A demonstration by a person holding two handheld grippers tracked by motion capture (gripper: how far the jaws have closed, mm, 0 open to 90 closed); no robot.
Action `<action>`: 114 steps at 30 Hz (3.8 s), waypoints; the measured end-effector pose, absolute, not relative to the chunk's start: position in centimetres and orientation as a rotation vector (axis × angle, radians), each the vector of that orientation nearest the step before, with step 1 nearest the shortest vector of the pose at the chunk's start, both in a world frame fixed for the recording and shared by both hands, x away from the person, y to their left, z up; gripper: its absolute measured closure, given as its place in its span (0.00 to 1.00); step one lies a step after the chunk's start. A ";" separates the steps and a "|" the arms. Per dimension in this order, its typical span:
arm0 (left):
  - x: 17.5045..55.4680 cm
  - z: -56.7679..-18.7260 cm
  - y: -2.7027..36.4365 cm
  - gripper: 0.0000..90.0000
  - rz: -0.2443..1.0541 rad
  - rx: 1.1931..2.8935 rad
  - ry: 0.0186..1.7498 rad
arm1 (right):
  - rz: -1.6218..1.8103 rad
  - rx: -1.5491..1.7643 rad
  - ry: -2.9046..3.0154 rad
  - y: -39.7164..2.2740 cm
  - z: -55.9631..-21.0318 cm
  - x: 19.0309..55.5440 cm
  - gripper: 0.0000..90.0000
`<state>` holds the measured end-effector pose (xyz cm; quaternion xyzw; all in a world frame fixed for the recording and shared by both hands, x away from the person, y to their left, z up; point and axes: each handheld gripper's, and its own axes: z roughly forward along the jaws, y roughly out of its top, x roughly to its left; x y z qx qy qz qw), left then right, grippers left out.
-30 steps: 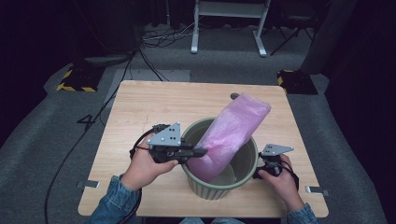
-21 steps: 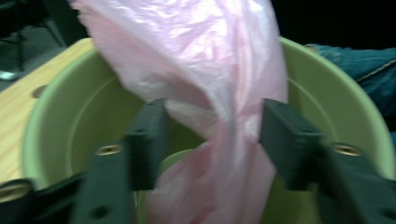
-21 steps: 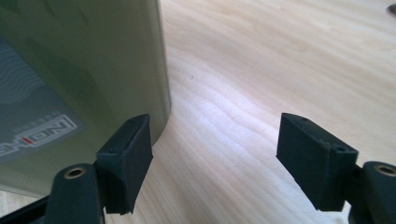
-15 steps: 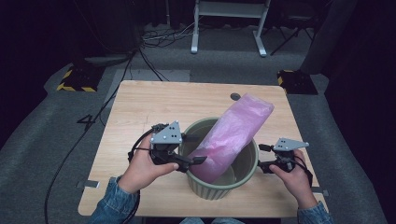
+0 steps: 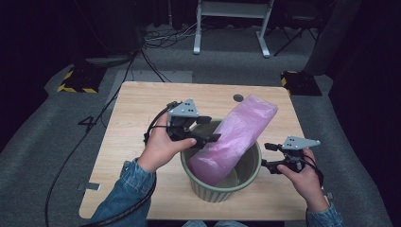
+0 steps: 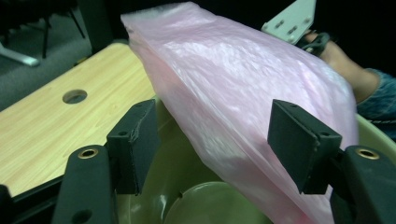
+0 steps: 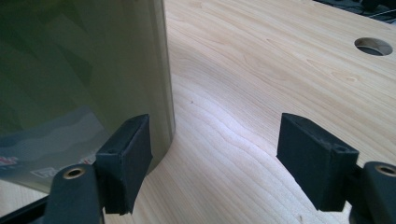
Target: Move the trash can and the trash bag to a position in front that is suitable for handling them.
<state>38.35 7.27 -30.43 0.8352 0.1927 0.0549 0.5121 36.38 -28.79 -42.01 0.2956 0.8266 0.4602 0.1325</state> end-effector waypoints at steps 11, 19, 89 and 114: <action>37.1 -31.3 6.2 0.70 0.084 2.158 0.386 | 1.396 0.812 2.350 -28.9 -39.3 35.6 0.29; 35.2 -31.8 6.6 0.74 0.029 2.183 0.306 | 1.398 0.793 2.305 -28.3 -37.7 36.1 0.31; 36.4 -31.6 5.6 0.47 0.135 2.061 0.358 | 1.298 0.610 2.387 -22.5 -34.5 35.5 0.29; 35.6 -31.7 10.4 0.47 0.222 2.007 0.499 | 1.422 0.806 2.386 -23.6 -33.9 39.9 0.52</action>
